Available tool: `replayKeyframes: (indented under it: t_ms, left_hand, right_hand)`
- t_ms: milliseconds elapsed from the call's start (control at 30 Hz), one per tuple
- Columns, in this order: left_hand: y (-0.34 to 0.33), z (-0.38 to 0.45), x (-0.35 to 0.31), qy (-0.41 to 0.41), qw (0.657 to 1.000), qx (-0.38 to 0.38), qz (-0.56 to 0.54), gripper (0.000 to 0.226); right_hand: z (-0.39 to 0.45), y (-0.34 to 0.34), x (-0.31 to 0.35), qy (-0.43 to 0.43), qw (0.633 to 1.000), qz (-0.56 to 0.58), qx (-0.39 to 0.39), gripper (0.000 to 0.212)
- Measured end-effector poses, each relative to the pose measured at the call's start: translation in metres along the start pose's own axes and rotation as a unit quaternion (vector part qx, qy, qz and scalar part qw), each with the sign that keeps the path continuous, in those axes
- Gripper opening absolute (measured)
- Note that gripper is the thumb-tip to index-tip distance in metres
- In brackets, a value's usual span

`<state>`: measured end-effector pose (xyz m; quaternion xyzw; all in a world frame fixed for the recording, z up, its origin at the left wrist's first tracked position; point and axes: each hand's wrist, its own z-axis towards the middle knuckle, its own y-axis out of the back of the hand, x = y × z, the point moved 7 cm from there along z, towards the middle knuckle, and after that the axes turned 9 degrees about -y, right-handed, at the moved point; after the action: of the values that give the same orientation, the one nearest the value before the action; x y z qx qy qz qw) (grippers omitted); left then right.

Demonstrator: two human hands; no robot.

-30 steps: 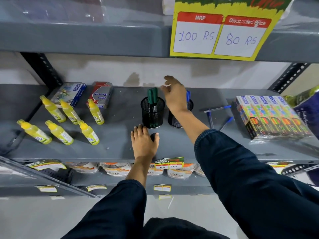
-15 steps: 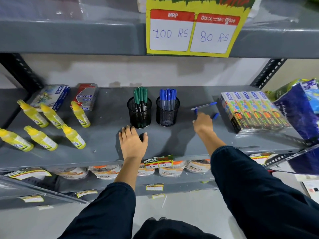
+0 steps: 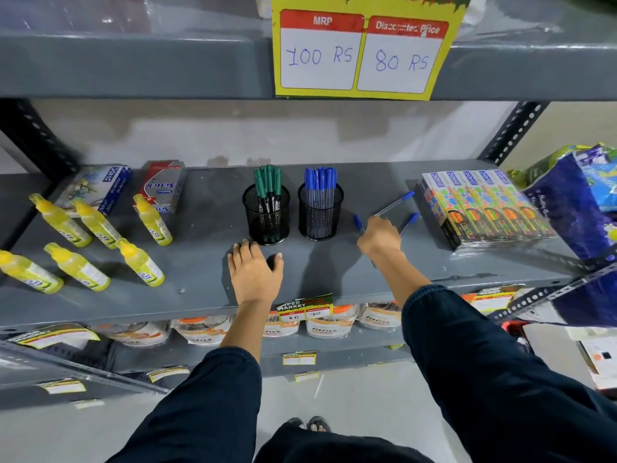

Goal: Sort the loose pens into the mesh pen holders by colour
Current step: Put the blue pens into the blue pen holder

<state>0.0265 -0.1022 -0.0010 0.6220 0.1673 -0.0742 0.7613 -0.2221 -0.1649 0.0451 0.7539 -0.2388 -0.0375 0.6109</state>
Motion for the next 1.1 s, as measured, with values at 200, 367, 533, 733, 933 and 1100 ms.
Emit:
replayKeyframes:
  t_ms: [200,367,533,733,933,1100]
  left_hand:
    - [0.0,0.0,0.0,0.0,1.0,-0.004,-0.006,0.059]
    - [0.0,0.0,0.0,-0.001,1.0,-0.001,-0.004,0.059]
    - [-0.002,0.001,0.001,0.002,1.0,0.006,0.002,0.061]
    - [-0.002,0.001,0.0,0.0,1.0,0.005,-0.015,0.061]
    - [0.001,0.001,0.0,-0.002,1.0,0.002,-0.023,0.06]
    - [0.0,0.001,0.001,0.004,1.0,0.005,-0.022,0.06]
  right_hand:
    - [0.002,-0.005,0.016,0.071,0.997,-0.02,-0.019,0.027]
    - [0.003,0.001,0.016,0.061,0.997,0.04,-0.023,0.032]
    - [0.008,0.064,0.028,0.061,0.964,0.248,-0.08,0.065]
    - [-0.022,0.133,0.078,0.242,0.87,0.369,-0.222,0.055]
    - [-0.019,0.077,0.109,0.28,0.915,0.256,-0.14,0.053]
    - [-0.013,0.066,0.103,0.28,0.927,0.203,-0.147,0.048]
